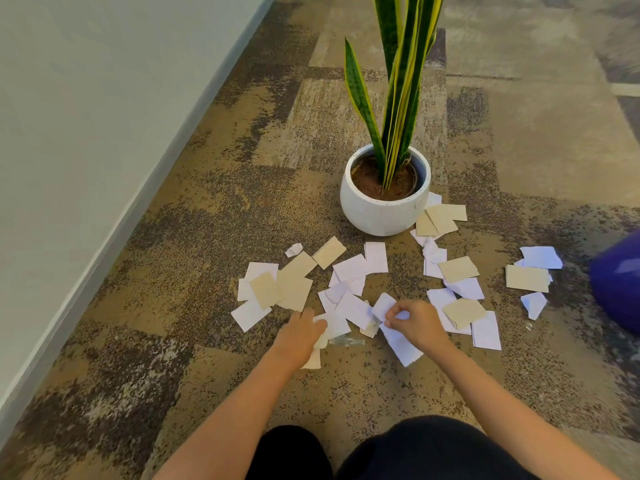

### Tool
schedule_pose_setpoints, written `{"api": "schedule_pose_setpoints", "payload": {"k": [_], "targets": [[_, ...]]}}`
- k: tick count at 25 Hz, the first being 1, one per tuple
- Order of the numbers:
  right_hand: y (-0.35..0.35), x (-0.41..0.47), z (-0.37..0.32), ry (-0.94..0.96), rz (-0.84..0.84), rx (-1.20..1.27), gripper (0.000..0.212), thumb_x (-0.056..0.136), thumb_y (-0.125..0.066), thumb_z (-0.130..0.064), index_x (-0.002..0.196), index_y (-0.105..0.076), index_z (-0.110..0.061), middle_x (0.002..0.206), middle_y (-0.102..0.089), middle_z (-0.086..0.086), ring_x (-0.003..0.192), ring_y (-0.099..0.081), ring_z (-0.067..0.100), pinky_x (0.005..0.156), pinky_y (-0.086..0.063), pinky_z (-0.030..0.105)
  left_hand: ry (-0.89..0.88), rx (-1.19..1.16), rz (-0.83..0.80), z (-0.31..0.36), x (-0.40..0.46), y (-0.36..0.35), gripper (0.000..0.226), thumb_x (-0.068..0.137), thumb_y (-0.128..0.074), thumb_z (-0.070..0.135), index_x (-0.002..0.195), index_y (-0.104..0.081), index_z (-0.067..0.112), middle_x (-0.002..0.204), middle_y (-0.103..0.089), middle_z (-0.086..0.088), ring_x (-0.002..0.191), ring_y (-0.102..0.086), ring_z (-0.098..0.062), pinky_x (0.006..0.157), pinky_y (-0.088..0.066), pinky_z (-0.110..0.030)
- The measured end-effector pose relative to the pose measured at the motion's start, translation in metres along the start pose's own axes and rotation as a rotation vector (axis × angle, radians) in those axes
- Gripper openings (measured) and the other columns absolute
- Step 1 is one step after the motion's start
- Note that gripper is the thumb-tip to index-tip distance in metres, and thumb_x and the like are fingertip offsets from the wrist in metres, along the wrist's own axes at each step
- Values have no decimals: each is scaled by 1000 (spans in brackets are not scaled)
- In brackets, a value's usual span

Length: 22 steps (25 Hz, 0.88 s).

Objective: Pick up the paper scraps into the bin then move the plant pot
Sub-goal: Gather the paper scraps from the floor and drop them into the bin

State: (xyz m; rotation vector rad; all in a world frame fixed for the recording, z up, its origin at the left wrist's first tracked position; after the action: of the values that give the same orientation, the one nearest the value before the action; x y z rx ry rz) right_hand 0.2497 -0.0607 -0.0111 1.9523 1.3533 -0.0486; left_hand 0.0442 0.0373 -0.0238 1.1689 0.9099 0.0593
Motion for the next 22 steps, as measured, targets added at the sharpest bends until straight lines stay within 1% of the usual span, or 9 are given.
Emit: {"api": "schedule_pose_setpoints", "payload": {"k": [2,5,7,9,11,13,14,18,22], "targets": [[5,2,9,-74,60,123,18,77,-75,-8,81,-58,-12,95,-64,6,93,-54,21,73,-35,28,-13,-81,-15,-12,-1,4,40,88,-60,4,123,-40,10,125,-46,-16,113,-43,-32,78,-45,-40],[-1,2,20,-169,80,242,39,75,-78,-13,103,-51,-16,110,-58,9,104,-53,29,77,-41,37,-29,-303,-67,-24,-6,9,39,89,-63,15,119,-38,9,114,-55,-18,92,-46,-26,67,-38,-33],[-6,2,24,-229,29,277,59,75,-79,-14,124,-46,-17,117,-53,7,108,-51,27,87,-45,40,-27,-444,-111,-28,-7,9,46,89,-63,16,126,-36,12,117,-56,-18,86,-49,-25,63,-40,-33],[-10,4,22,-259,-81,261,70,75,-79,-15,135,-42,-15,122,-53,6,110,-50,23,92,-45,40,-8,-543,-149,-28,-3,10,56,88,-64,16,135,-35,16,128,-53,-15,94,-59,-31,73,-50,-39],[-18,7,16,-219,-214,128,77,74,-79,-16,140,-39,-14,123,-55,4,110,-51,22,91,-47,38,2,-571,-161,-21,7,10,67,87,-66,16,143,-29,18,140,-47,-14,110,-59,-35,86,-51,-43],[-27,11,5,-135,-286,-70,81,74,-79,-15,143,-37,-13,117,-56,2,107,-50,22,80,-44,29,28,-517,-123,-12,18,9,73,85,-68,16,145,-26,14,140,-47,-15,117,-55,-35,89,-50,-43],[-32,14,-1,-92,-281,-149,83,74,-79,-13,144,-35,-13,122,-52,6,109,-49,23,80,-42,29,51,-500,-97,-9,22,7,73,84,-69,16,143,-27,12,136,-50,-17,117,-54,-35,90,-49,-43],[-54,16,-11,-5,-238,-325,102,71,-82,-14,150,-17,-10,144,-17,13,129,-39,30,106,-38,34,158,-530,-19,-3,25,-8,60,80,-73,19,127,-37,6,124,-53,-18,114,-53,-35,88,-48,-42],[-76,10,-9,27,-241,-481,103,72,-81,-16,148,-14,-4,147,-16,14,117,-51,37,93,-47,39,209,-465,39,-1,20,-14,52,84,-69,24,124,-43,5,131,-45,-16,113,-54,-34,87,-47,-39]]}}
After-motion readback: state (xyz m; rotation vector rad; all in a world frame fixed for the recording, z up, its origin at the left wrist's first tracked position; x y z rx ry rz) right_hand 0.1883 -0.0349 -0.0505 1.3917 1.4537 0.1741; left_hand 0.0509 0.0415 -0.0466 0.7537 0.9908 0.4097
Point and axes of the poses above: each hand's wrist, its own x-axis towards the middle knuckle, its own y-axis out of the back of the hand, z = x × y, the point moved 4 cm from there along x, towards the middle knuckle
